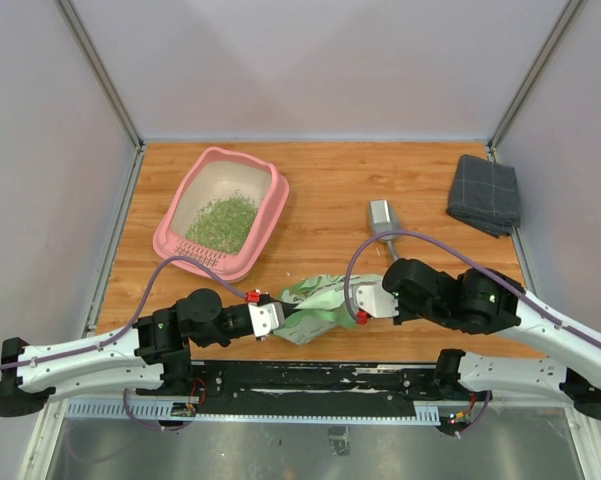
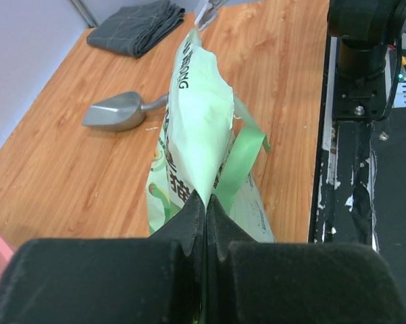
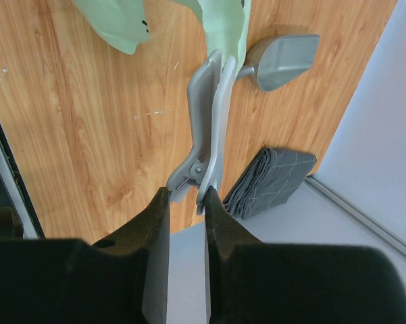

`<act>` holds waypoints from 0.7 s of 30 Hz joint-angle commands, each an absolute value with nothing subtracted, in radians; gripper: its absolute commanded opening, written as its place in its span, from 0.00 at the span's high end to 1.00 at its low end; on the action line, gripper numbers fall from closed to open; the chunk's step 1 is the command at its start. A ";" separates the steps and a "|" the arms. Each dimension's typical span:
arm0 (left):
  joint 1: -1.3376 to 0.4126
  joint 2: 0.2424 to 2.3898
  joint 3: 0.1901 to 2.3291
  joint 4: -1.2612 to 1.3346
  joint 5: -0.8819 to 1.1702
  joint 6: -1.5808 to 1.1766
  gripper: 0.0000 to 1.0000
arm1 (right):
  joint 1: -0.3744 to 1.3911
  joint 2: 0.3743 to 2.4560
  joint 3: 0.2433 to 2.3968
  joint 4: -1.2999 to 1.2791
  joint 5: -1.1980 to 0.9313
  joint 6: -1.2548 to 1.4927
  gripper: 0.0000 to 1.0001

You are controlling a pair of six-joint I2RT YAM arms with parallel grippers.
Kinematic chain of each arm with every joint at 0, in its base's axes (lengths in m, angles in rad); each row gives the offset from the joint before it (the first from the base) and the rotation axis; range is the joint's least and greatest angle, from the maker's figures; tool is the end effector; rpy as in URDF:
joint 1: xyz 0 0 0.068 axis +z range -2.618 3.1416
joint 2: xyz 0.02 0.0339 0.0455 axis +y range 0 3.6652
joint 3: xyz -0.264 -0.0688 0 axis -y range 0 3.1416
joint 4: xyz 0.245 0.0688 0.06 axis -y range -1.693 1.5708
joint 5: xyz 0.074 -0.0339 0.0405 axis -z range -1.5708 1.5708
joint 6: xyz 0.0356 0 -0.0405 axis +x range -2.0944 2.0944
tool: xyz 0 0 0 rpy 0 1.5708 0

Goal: Fill the litter box with clean litter
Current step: Clamp the cat litter bag at the center of the board.

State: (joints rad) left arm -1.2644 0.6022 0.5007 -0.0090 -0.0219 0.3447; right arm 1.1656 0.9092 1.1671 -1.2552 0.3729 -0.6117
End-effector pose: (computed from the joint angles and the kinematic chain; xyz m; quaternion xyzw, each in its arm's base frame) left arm 0.0494 -0.1534 0.2858 0.5317 0.5219 -0.2887 0.6013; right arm 0.0661 0.1213 0.3523 -0.6986 0.6349 -0.0950 0.3160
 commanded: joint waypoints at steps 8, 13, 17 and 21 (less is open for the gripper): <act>-1.259 0.561 0.548 0.164 -0.012 0.383 1.00 | 1.088 0.904 1.104 -1.280 0.388 -0.676 0.99; -1.259 0.562 0.553 0.152 -0.013 0.387 1.00 | 1.082 0.888 1.107 -1.284 0.403 -0.672 0.99; -1.259 0.562 0.561 0.147 -0.009 0.385 1.00 | 1.074 0.869 1.111 -1.289 0.400 -0.670 0.99; -1.259 0.566 0.562 0.148 -0.007 0.385 1.00 | 1.071 0.872 1.101 -1.296 0.396 -0.668 0.99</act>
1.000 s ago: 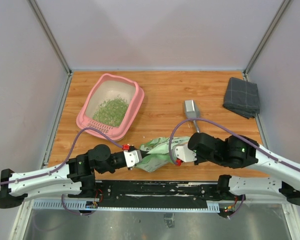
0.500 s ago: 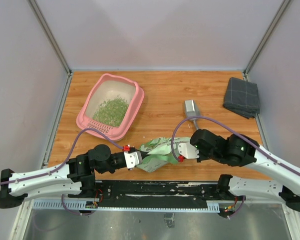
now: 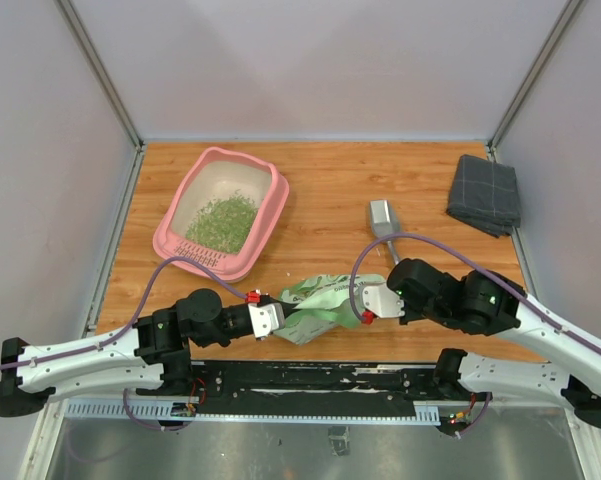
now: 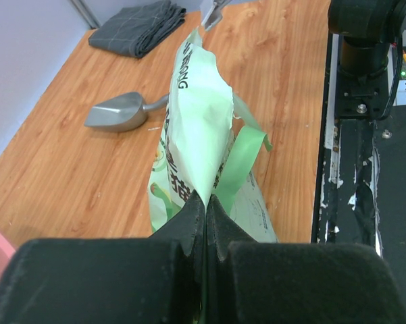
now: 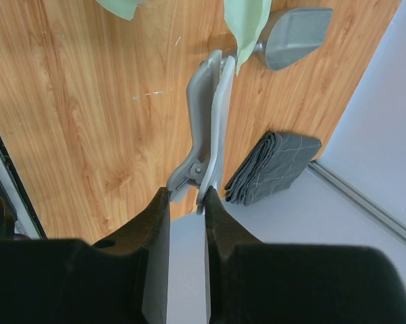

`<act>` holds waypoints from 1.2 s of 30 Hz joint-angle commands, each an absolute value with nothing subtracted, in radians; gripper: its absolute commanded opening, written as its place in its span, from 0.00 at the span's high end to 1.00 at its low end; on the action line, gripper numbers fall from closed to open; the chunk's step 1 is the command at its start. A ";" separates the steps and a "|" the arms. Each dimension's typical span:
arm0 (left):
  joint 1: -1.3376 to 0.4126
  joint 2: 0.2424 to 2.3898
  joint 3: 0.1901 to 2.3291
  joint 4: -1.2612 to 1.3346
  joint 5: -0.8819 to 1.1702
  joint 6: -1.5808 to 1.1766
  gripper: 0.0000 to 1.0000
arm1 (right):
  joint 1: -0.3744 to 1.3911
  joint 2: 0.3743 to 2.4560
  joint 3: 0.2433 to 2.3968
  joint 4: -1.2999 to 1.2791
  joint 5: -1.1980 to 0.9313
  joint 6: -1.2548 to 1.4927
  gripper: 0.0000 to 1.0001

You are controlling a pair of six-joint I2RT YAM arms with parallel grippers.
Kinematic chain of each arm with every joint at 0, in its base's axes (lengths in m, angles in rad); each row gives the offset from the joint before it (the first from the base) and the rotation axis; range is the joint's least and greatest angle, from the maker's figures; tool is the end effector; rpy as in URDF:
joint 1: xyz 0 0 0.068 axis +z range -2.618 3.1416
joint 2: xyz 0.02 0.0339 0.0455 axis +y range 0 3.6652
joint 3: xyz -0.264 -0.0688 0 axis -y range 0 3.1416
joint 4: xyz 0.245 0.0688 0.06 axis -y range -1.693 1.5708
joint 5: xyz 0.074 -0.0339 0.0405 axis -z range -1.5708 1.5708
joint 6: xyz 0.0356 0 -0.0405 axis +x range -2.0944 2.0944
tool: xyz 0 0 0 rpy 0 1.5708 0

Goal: Fill the litter box with clean litter
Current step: Clamp the cat litter bag at the center of the board.

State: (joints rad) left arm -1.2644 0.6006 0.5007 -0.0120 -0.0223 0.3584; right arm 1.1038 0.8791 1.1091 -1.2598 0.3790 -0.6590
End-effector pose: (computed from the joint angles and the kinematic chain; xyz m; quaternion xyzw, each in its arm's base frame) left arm 0.0493 -0.1531 0.2857 0.5356 0.5187 -0.2842 0.6028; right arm 0.0710 0.1116 0.3393 -0.6982 0.6408 -0.1192 0.2960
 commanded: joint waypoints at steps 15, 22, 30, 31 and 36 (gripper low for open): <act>-1.259 0.578 0.562 0.149 0.001 0.385 1.00 | 1.049 0.885 1.088 -1.263 0.487 -0.677 0.99; -1.259 0.576 0.556 0.158 0.005 0.383 1.00 | 1.043 0.913 1.109 -1.245 0.463 -0.684 0.99; -1.259 0.575 0.553 0.163 0.009 0.380 1.00 | 1.043 0.923 1.105 -1.221 0.456 -0.687 0.99; -1.259 0.575 0.552 0.164 0.010 0.381 1.00 | 1.043 0.927 1.104 -1.221 0.457 -0.688 0.99; -1.259 0.581 0.551 0.171 0.012 0.380 1.00 | 1.043 0.938 1.117 -1.213 0.418 -0.691 0.99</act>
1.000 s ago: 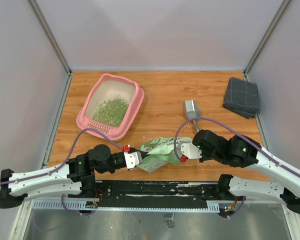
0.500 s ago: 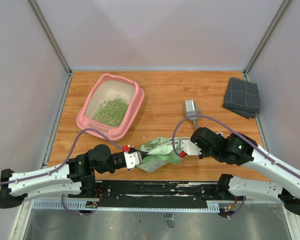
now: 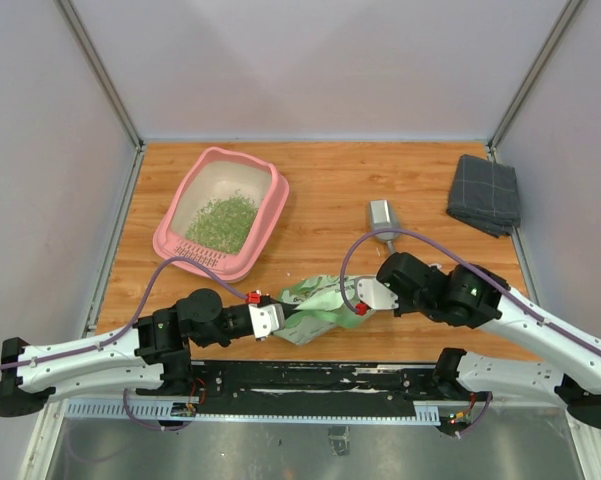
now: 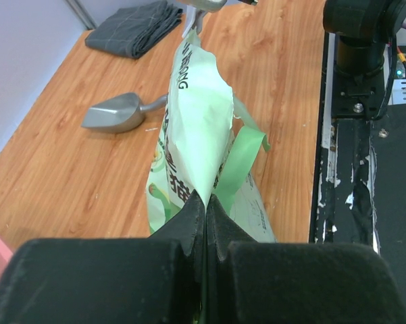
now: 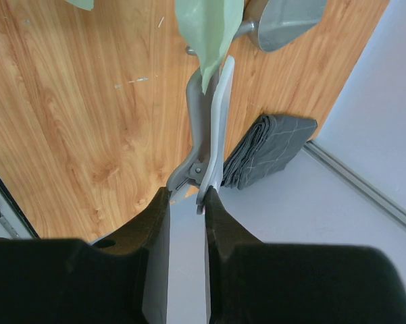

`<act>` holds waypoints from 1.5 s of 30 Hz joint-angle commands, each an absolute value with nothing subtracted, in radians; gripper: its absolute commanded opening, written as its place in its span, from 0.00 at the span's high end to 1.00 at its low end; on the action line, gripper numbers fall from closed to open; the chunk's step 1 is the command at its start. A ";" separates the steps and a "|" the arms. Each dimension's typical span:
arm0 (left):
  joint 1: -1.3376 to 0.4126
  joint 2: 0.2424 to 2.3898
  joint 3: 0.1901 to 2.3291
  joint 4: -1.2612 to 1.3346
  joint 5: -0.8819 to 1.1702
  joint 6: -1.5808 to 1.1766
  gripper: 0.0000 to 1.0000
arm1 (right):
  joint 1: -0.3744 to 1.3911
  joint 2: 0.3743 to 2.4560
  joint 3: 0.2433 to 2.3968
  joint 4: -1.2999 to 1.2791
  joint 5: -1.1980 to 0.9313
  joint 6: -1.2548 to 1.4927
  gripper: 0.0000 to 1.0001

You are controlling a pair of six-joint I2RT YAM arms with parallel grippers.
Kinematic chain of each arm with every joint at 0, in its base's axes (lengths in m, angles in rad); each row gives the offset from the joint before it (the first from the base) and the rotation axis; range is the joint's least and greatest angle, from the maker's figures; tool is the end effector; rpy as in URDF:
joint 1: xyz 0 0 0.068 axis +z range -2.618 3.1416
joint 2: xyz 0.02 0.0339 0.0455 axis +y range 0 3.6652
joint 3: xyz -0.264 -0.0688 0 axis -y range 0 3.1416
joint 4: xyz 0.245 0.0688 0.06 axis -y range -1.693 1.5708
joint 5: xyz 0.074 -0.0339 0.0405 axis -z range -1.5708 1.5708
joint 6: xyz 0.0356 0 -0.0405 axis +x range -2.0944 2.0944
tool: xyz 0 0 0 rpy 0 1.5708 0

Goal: Fill the litter box with clean litter
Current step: Clamp the cat litter bag at the center of the board.

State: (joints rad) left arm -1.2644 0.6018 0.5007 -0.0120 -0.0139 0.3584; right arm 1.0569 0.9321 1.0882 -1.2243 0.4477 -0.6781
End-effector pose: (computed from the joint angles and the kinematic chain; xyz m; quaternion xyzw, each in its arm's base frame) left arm 0.0491 -0.1534 0.2856 0.5378 0.5169 -0.2868 0.6011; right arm 0.0854 0.1199 0.3298 -0.6846 0.6529 -0.1655 0.2786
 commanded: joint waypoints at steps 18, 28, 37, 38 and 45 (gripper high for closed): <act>-1.259 0.595 0.553 0.169 0.019 0.392 1.00 | 1.088 0.991 1.204 -1.174 0.359 -0.734 0.99; -1.260 0.615 0.555 0.173 0.019 0.392 1.00 | 1.200 1.074 1.281 -1.189 0.393 -0.714 0.99; -1.259 0.617 0.559 0.172 0.024 0.399 1.00 | 1.234 1.151 1.329 -1.198 0.409 -0.722 0.99; -1.259 0.617 0.557 0.171 0.023 0.400 1.00 | 1.235 1.153 1.329 -1.198 0.415 -0.716 0.99; -1.259 0.594 0.548 0.164 0.060 0.420 1.00 | 1.179 1.106 1.309 -1.242 0.506 -0.646 0.99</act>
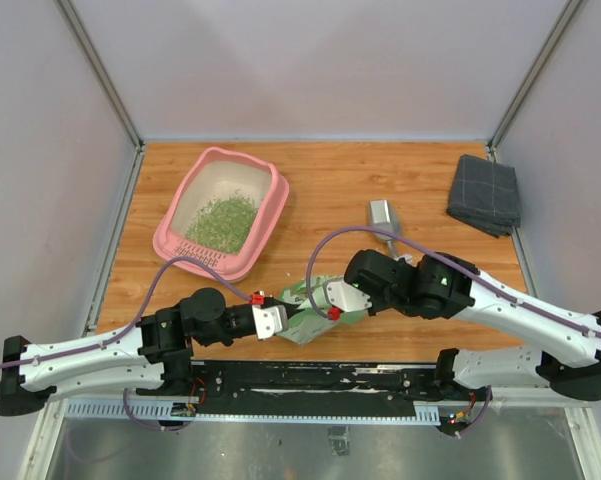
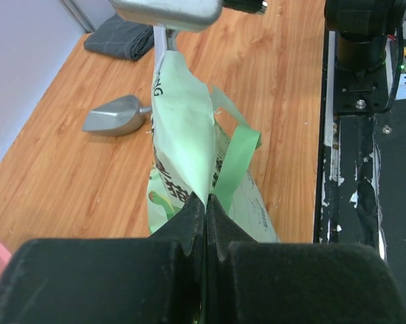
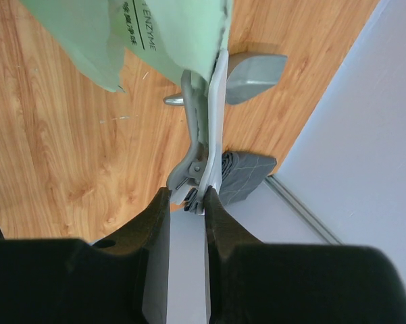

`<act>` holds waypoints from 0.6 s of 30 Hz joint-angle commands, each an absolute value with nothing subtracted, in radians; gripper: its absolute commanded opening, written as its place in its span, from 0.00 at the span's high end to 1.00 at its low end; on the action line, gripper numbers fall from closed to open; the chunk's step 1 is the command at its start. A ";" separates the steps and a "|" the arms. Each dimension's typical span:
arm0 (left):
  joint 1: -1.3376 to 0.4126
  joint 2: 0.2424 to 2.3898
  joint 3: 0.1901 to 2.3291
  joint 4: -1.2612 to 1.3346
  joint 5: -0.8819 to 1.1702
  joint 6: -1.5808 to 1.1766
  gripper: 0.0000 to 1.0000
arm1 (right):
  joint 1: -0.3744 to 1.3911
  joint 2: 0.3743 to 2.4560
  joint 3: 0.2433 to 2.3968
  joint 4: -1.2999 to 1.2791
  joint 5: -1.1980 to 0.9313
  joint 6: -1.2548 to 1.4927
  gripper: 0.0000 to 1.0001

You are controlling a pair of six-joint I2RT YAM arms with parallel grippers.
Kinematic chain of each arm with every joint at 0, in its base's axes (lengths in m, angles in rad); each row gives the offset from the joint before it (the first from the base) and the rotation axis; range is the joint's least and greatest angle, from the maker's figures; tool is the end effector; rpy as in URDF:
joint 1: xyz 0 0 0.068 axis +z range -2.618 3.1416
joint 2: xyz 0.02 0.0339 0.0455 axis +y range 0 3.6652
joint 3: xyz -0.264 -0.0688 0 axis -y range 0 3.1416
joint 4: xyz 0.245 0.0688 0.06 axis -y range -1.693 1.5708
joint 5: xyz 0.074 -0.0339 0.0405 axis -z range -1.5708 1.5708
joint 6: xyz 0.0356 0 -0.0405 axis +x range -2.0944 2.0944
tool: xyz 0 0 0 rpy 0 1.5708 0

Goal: Fill the litter box with clean litter
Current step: Clamp the cat litter bag at the center of the board.

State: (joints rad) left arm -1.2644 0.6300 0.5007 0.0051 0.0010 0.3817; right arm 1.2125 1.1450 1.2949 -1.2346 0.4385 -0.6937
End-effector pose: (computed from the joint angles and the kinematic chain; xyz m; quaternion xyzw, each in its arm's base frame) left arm 0.0501 -0.1584 0.2834 0.5499 0.5095 -0.2831 0.5983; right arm 0.0821 0.1763 0.3559 -0.7420 0.5914 -0.1438 0.2812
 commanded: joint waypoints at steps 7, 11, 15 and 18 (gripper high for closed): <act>-1.259 0.617 0.547 0.197 0.122 0.448 1.00 | 1.242 1.190 1.348 -1.335 0.429 -0.581 0.99; -1.259 0.631 0.547 0.196 0.124 0.446 1.00 | 1.269 1.186 1.361 -1.290 0.416 -0.582 0.99; -1.259 0.633 0.543 0.195 0.122 0.448 1.00 | 1.272 1.183 1.385 -1.273 0.415 -0.599 0.99; -1.259 0.640 0.546 0.195 0.121 0.451 1.00 | 1.274 1.201 1.408 -1.281 0.420 -0.602 0.99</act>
